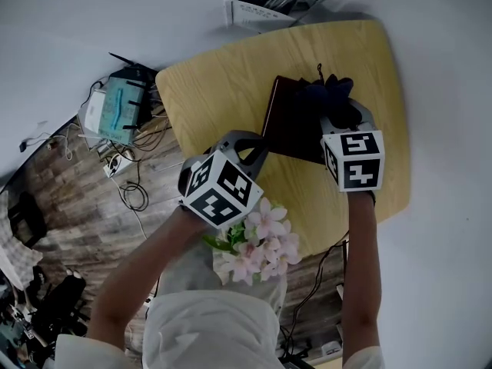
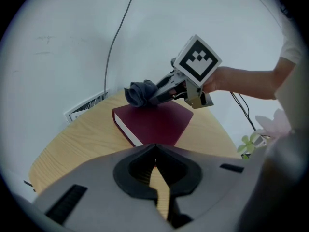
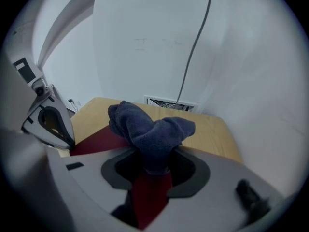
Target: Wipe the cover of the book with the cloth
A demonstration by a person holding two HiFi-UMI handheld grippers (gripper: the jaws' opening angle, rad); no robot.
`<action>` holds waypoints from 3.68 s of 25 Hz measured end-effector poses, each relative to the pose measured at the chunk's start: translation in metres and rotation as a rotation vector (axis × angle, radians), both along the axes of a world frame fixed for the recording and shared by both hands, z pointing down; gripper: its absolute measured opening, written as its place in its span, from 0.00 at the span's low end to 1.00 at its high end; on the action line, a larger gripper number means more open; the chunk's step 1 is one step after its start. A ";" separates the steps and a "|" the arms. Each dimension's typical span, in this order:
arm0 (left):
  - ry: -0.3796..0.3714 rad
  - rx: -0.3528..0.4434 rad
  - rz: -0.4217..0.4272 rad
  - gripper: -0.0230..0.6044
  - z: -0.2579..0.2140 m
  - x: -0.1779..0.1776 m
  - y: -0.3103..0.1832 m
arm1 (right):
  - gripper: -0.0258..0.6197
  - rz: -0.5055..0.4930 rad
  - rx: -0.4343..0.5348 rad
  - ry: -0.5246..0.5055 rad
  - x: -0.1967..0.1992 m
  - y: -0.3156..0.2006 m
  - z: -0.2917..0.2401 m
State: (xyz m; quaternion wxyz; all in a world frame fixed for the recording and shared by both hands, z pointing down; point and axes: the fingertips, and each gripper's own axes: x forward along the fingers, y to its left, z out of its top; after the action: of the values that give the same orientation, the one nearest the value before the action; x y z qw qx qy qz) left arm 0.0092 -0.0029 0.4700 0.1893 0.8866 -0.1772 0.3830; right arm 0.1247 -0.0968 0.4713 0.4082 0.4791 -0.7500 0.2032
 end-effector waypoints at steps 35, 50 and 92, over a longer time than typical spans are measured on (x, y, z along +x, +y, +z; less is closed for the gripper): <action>-0.096 0.068 0.008 0.05 0.001 0.003 0.000 | 0.28 0.165 -0.014 0.055 0.094 0.070 0.005; -0.157 0.058 0.078 0.05 0.002 0.006 -0.001 | 0.28 0.205 -0.064 0.059 0.090 0.112 0.005; 0.091 0.132 0.087 0.05 -0.150 -0.016 0.067 | 0.28 0.326 -0.027 -0.050 0.001 0.224 -0.090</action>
State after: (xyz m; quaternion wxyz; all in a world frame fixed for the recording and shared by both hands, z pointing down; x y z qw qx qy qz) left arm -0.0072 0.0643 0.3202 0.1217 0.9204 -0.1545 0.3378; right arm 0.1254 0.1275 0.3811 0.3574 0.5837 -0.6695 0.2886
